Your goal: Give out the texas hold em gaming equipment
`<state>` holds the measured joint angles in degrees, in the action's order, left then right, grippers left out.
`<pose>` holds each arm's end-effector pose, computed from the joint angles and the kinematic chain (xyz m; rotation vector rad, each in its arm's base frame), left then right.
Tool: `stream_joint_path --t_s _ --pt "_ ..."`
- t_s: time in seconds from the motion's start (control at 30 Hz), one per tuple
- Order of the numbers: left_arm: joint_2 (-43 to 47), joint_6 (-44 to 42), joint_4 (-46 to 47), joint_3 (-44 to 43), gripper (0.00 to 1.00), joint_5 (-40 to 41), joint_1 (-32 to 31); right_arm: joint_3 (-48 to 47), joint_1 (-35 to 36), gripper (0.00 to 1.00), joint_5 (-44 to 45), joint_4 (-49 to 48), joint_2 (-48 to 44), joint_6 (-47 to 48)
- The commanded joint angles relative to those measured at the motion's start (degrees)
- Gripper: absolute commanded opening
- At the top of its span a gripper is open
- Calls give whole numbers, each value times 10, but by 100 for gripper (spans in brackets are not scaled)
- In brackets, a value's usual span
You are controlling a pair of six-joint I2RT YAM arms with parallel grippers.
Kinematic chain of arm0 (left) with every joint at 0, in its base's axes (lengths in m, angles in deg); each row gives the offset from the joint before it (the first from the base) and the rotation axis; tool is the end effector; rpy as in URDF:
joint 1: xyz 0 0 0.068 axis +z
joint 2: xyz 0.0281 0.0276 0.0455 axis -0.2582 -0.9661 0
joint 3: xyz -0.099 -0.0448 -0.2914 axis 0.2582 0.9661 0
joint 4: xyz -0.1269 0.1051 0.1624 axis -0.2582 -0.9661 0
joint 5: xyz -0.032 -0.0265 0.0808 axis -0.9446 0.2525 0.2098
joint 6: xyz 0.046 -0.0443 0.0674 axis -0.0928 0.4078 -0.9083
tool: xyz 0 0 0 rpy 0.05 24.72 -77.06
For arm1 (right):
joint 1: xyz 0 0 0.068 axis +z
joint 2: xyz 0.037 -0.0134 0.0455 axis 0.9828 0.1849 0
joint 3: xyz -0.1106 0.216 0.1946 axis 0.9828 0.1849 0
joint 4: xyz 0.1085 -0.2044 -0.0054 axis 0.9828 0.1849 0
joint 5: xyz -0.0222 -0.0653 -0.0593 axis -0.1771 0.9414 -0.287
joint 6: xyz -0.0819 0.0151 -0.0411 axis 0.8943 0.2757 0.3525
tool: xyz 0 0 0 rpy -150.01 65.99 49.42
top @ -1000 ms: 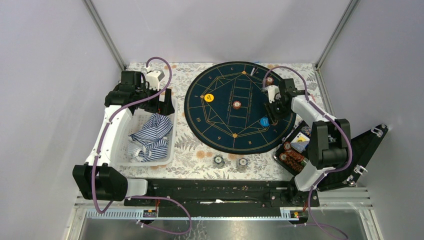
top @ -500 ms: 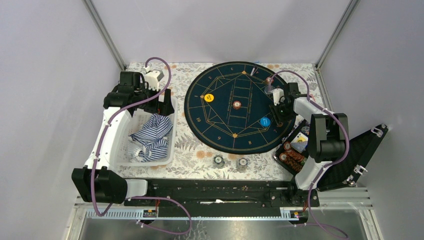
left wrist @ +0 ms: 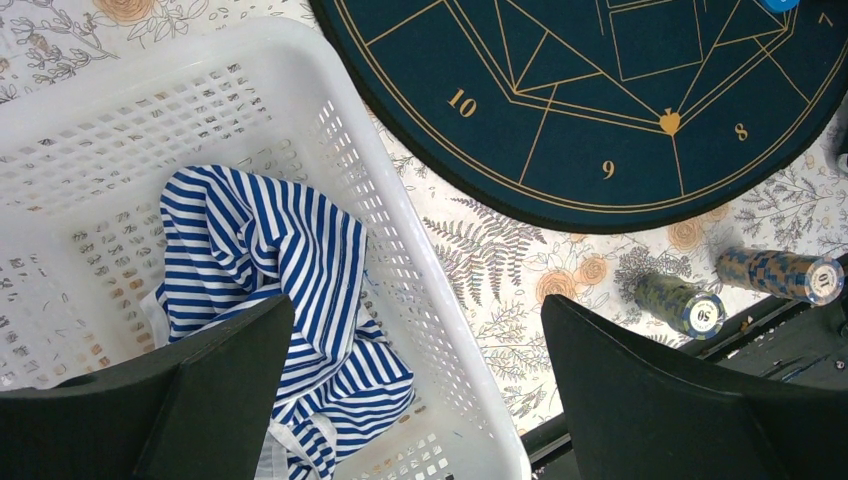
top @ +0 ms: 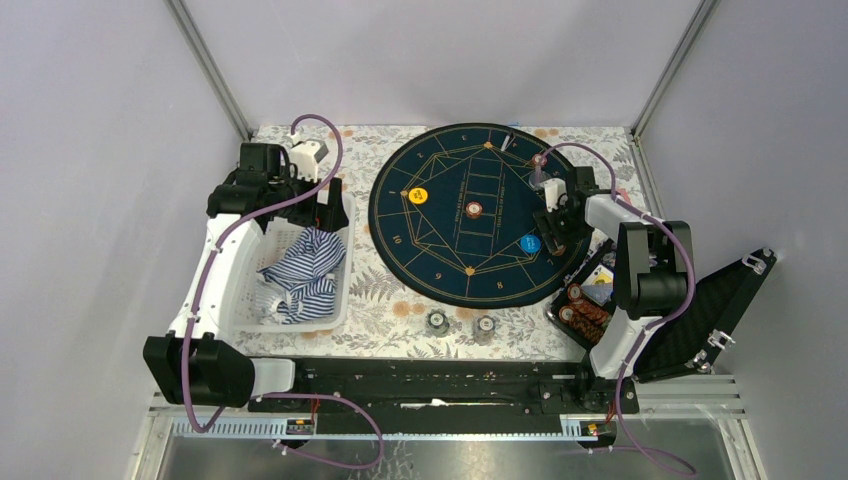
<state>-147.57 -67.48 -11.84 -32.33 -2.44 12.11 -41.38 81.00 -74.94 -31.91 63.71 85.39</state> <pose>0.2416 -0.0463 0.3571 0.4068 2.3478 -0.4704 0.3628 0.0201 0.1786 -0.6682 2.5854 0.0187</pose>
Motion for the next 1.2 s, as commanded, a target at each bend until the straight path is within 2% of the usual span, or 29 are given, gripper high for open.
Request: stream_joint_path --t_s 0.0,0.2,0.23,0.43,0.7,0.83,1.17 --pt "-12 -19 19 -19 99 -3 -14 -20 -2 76 0 5 -16 1" --pt "-87 -35 20 -100 99 33 -96 -73 -1 99 -68 70 -82 -28" --pt "-108 -36 22 -117 99 36 -112 -82 -2 100 -85 79 -94 -35" --pt "-240 -26 65 -227 99 50 -209 -70 -2 100 -171 78 -169 -88" --pt "-450 -17 78 -417 99 93 -304 43 -21 100 -166 -5 -231 -126" --pt "-523 -17 90 -472 99 115 -332 42 -58 100 -185 3 -234 -133" --pt "-642 -17 128 -534 94 156 -357 45 -65 100 -197 36 -274 -149"
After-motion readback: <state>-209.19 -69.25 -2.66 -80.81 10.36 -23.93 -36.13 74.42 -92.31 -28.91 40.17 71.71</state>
